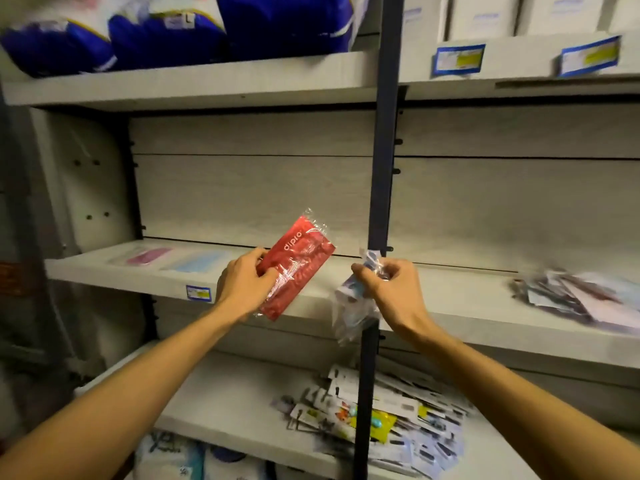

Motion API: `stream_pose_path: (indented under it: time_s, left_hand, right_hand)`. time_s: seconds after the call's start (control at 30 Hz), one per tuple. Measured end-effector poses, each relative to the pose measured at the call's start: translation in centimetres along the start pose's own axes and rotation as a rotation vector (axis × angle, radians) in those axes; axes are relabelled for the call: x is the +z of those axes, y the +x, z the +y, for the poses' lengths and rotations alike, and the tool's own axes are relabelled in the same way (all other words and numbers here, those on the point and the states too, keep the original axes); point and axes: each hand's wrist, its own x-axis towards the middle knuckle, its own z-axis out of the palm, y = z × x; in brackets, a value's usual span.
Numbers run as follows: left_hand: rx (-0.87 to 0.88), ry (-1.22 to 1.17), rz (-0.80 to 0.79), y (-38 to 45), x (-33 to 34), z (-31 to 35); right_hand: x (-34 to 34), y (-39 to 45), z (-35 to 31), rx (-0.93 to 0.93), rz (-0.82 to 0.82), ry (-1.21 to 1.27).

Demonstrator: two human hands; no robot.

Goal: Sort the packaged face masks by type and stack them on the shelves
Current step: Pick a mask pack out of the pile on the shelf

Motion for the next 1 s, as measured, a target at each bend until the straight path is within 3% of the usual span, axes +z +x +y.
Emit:
stream_pose_path:
  time_s: [0.23,0.33,0.6,0.73,0.8,0.9,1.0]
  left_hand:
    - [-0.107,0.07,0.003,3.9,-3.8,-7.4]
    - [-0.132,0.096,0.003,6.7,-5.0,-10.3]
    - [-0.234,-0.009,-0.03,13.7,-3.3,-17.5]
    - [-0.324,-0.033,-0.102,16.6,-1.4,-19.8]
    - [-0.279,0.053,-0.131,17.4,-0.4,-20.6]
    - [-0.101,0.183,-0.158,17.8,1.3,-21.0]
    - [0.124,0.253,-0.216,17.7,2.5,-20.6]
  right_hand:
    - [9.7,3.3,1.1,-0.07,-0.189,-0.037]
    - [13.1,5.9,2.1,-0.074,-0.167,-0.106]
    - [18.2,14.3,9.0,0.17,-0.06,-0.133]
    - [19.8,16.2,12.7,0.303,-0.089,-0.456]
    - [19.9,16.4,13.5,0.299,-0.08,-0.582]
    - [19.9,16.5,13.8,0.072,-0.105,-0.682]
    - [20.7,16.1,14.0,0.052,-0.412,-0.762]
